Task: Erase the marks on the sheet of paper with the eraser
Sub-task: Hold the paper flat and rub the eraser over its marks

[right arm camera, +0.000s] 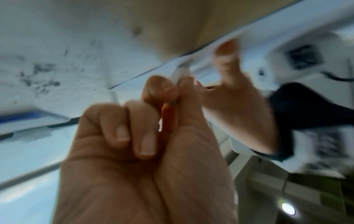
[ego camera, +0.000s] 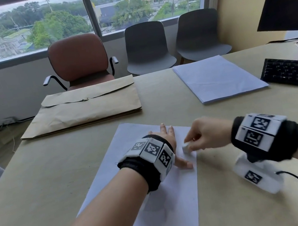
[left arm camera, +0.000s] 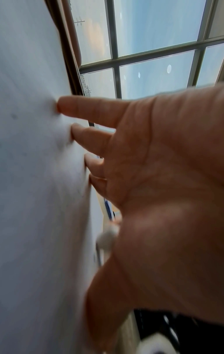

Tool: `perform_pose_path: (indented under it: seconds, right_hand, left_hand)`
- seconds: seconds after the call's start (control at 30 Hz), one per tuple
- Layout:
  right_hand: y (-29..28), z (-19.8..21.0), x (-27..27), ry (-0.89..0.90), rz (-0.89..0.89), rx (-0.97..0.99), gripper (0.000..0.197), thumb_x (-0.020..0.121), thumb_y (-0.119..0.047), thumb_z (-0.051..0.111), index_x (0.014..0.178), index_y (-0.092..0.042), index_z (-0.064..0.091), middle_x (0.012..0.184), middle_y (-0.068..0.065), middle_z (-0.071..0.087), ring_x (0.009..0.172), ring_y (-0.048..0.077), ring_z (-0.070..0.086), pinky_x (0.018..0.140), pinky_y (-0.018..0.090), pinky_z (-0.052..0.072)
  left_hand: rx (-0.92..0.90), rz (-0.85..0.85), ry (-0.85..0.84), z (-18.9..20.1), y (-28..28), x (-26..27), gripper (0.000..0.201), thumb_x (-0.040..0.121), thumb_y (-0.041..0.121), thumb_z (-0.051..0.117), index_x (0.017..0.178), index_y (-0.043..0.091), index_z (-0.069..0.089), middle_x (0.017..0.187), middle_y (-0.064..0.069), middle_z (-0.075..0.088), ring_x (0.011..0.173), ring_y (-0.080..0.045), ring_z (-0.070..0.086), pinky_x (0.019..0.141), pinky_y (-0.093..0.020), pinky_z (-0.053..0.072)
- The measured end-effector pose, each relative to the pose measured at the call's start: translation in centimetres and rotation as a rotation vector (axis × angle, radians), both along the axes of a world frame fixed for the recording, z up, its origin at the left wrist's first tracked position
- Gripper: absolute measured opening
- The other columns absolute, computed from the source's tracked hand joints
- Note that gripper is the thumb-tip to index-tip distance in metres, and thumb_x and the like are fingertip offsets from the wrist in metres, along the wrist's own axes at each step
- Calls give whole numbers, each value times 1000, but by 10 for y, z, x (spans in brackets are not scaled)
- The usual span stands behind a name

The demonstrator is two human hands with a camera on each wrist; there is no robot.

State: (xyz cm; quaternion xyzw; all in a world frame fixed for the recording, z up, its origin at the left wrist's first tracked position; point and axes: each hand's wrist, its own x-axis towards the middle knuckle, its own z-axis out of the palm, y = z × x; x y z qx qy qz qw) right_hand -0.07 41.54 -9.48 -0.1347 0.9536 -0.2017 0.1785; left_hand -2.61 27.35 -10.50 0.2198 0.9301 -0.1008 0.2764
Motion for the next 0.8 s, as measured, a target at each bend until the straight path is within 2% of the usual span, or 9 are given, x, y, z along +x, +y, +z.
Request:
perform_pose_path:
  seconds: [0.1, 0.23, 0.33, 0.43, 0.5, 0.6, 0.67, 0.77, 0.8]
  right_hand:
    - [0, 4, 6, -70, 26, -1, 25, 84, -35, 63, 92, -15, 74, 50, -9, 51, 40, 0, 45, 46, 9, 34]
    - [1, 3, -17, 80, -109, 10, 27, 84, -37, 64, 99, -16, 73, 51, -13, 50, 43, -3, 49, 43, 8, 32]
    - [1, 0, -6, 61, -60, 18, 26, 86, -33, 61, 87, -10, 73, 44, -10, 47, 43, 5, 44, 45, 13, 29]
    - [-1, 4, 7, -71, 26, 1, 25, 85, -34, 61, 79, -12, 72, 42, -8, 47, 39, 2, 44, 45, 12, 32]
    - [-2, 8, -1, -36, 11, 44, 23, 84, -37, 62, 90, -19, 74, 47, -10, 49, 41, 0, 46, 45, 9, 33]
    - [-5, 4, -18, 113, -79, 37, 25, 85, -32, 63, 99, -15, 73, 52, -15, 45, 48, 4, 42, 46, 11, 30]
    - [-7, 0, -12, 139, -80, 15, 22, 86, -29, 61, 94, -13, 74, 49, -12, 42, 46, 5, 39, 46, 15, 28]
    - [-9, 0, 11, -1, 59, -18, 22, 87, -27, 59, 72, -15, 70, 42, -6, 38, 40, 6, 39, 43, 14, 29]
    - [-10, 2, 12, -36, 81, -10, 23, 87, -29, 59, 72, -15, 69, 43, -6, 40, 41, 6, 40, 43, 14, 30]
  left_hand:
    - [5, 2, -1, 0, 0, -1, 124, 70, 72, 59, 148, 15, -19, 158, -7, -17, 145, -41, 3, 116, -50, 18]
    - [-6, 9, -7, 1, 0, 0, 122, 71, 72, 58, 149, 16, -19, 158, -6, -18, 145, -41, 1, 116, -51, 17]
    - [-8, 8, -3, 1, 0, 1, 123, 71, 72, 58, 148, 16, -19, 158, -6, -18, 145, -40, 2, 115, -51, 17]
    - [-8, 2, -4, 1, 1, 0, 123, 71, 71, 59, 148, 15, -19, 158, -7, -18, 145, -40, 2, 114, -51, 17]
    - [-5, 8, -4, 1, 1, 1, 123, 71, 71, 59, 148, 16, -19, 158, -6, -18, 145, -40, 0, 114, -53, 16]
    - [-3, 12, -5, 2, 0, 1, 122, 71, 71, 59, 149, 17, -19, 158, -5, -18, 145, -40, 0, 113, -56, 14]
    - [1, 9, -5, 1, 0, 1, 123, 71, 71, 59, 149, 17, -19, 158, -5, -18, 145, -40, 0, 113, -55, 14]
    - [6, -1, -10, -1, -1, -2, 125, 69, 72, 60, 148, 16, -19, 158, -7, -17, 145, -41, 2, 114, -53, 17]
    - [5, -3, -10, -2, -1, -2, 125, 69, 72, 60, 148, 15, -19, 158, -7, -17, 144, -42, 2, 115, -53, 18]
